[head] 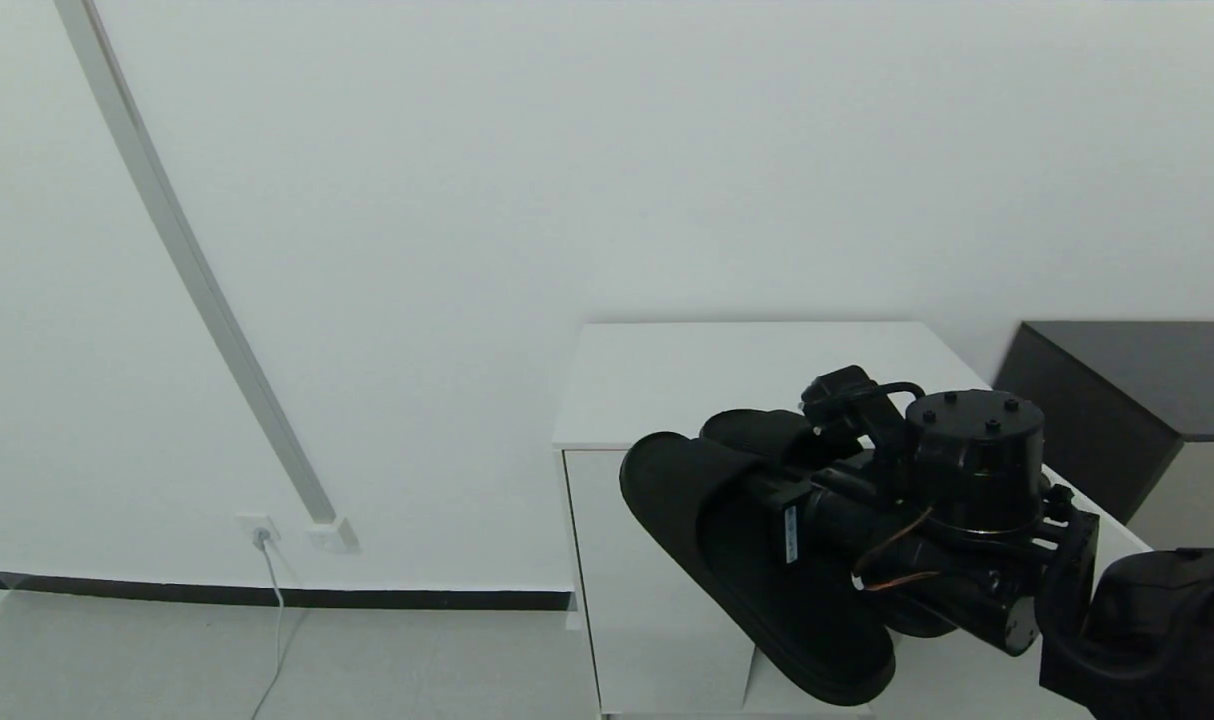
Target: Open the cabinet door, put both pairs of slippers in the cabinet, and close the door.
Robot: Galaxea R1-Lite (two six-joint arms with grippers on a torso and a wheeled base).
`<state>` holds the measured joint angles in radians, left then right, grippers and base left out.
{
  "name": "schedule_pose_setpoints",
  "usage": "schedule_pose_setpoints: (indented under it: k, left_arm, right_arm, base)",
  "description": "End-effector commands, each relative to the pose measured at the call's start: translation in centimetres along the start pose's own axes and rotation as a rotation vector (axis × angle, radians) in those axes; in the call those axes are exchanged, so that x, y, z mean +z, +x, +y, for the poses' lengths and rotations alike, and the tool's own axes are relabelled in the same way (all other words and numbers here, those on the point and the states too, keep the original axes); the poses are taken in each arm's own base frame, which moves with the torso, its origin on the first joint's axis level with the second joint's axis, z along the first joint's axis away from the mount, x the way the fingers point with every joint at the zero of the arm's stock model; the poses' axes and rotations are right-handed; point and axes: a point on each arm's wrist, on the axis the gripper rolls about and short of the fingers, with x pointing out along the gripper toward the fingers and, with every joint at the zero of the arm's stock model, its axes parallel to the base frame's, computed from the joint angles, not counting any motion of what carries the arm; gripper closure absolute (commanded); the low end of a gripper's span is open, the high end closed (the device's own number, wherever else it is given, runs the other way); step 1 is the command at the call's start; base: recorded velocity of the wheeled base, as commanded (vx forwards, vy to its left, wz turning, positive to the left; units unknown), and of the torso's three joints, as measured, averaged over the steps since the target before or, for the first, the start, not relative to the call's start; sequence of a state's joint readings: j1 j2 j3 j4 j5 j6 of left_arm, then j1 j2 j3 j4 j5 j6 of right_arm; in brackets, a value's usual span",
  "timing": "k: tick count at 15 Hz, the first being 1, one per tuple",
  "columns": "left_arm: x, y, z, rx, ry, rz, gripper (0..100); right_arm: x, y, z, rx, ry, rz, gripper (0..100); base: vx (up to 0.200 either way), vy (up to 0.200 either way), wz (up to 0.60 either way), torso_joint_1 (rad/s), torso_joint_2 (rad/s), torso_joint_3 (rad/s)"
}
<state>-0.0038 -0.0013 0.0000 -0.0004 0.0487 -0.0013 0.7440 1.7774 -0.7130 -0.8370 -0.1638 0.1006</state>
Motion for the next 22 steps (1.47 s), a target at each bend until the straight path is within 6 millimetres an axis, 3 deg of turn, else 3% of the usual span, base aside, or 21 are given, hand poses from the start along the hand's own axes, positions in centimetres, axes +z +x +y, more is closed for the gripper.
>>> schedule_pose_setpoints:
  k: [1, 8, 22]
  left_arm:
    - [0.01, 0.01, 0.0, 0.0, 0.0, 0.0, 100]
    - [0.01, 0.01, 0.0, 0.001, 0.0, 0.0, 100]
    - [0.01, 0.01, 0.0, 0.0, 0.0, 0.0, 100]
  right_arm:
    - [-0.13, 0.1, 0.1, 0.002, -0.001, 0.004, 100]
    - [0.22, -0.02, 0.35, -0.013, -0.002, -0.011, 100]
    - [0.14, -0.38, 1.04, 0.004, -0.007, -0.011, 100]
  base:
    - [0.0, 0.0, 0.0, 0.0, 0.0, 0.0]
    - [0.0, 0.0, 0.0, 0.0, 0.0, 0.0]
    - [0.0, -0.2, 0.0, 0.002, 0.0, 0.002]
